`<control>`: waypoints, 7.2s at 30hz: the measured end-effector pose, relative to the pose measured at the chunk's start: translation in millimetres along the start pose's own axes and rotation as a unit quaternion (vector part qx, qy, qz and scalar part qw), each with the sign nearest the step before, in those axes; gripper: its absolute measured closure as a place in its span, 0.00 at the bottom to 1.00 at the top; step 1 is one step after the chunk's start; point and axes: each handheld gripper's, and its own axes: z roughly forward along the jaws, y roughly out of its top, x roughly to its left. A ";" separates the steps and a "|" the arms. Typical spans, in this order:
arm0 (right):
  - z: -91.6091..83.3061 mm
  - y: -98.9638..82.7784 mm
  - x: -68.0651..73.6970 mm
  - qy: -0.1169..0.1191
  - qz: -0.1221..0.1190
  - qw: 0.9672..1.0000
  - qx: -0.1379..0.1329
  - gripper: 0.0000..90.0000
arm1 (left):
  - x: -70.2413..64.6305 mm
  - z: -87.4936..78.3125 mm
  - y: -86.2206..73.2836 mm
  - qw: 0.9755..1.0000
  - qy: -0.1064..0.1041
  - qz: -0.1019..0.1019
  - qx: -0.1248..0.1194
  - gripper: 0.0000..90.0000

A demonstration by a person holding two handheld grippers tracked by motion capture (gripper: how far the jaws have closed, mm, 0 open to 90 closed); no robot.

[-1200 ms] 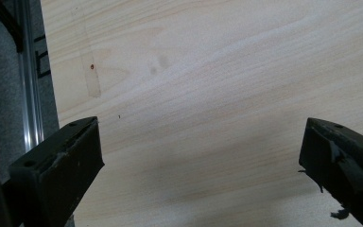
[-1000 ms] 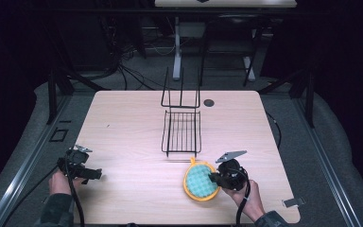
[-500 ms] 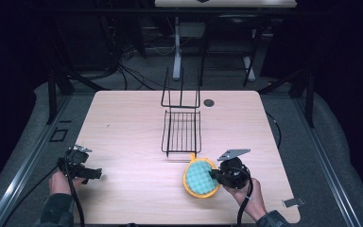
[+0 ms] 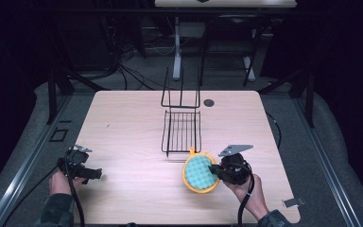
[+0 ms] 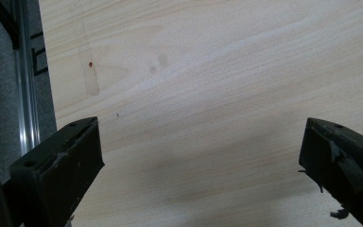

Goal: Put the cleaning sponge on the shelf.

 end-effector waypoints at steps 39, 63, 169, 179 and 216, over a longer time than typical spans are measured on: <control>0.9 48.2 -21.9 -0.024 0.020 0.999 -0.043 0.97 | 0.4 -4.0 0.5 1.000 0.013 0.004 -0.009 0.00; 27.8 78.1 -28.5 -0.027 0.027 0.997 -0.069 0.97 | -0.9 -2.4 0.1 1.000 0.009 0.009 -0.005 0.00; 118.2 79.1 -38.2 -0.091 0.181 0.978 -0.053 0.87 | -2.7 -1.2 1.4 1.000 0.003 0.020 -0.001 0.00; 115.2 81.7 -34.0 -0.088 0.163 0.981 -0.056 0.68 | -0.9 -2.3 -2.7 1.000 0.007 0.015 0.000 0.00; 21.9 55.7 -11.6 -0.065 0.032 0.997 -0.026 0.04 | -5.1 -3.8 -0.4 1.000 0.008 0.024 -0.002 0.00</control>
